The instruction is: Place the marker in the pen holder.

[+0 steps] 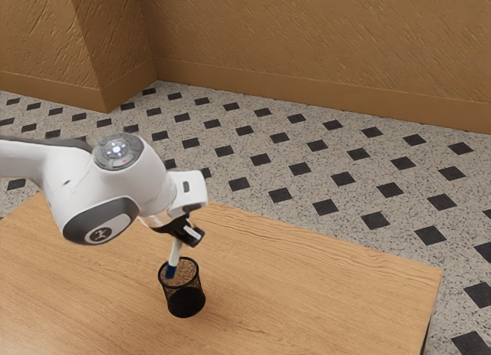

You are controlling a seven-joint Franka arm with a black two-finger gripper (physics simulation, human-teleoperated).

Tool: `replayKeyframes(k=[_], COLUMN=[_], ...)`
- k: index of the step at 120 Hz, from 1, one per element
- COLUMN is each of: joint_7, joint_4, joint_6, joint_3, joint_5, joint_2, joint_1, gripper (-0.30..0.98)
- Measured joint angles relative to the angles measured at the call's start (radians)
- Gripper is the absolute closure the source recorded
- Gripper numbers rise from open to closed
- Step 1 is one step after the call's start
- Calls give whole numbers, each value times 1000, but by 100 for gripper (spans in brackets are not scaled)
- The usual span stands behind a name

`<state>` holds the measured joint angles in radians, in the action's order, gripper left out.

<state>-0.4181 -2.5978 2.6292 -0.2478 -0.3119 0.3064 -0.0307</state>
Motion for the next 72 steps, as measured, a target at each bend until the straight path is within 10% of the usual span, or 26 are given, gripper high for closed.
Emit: replayKeyframes(k=[25, 55, 72], joint_7=[-12, 1, 23], joint_4=[47, 898, 1011], joint_6=[-57, -667, -913], joint_3=[8, 118, 187], joint_5=[14, 199, 230], joint_2=[54, -93, -141], joint_1=[6, 11, -13], gripper=[21, 6, 3])
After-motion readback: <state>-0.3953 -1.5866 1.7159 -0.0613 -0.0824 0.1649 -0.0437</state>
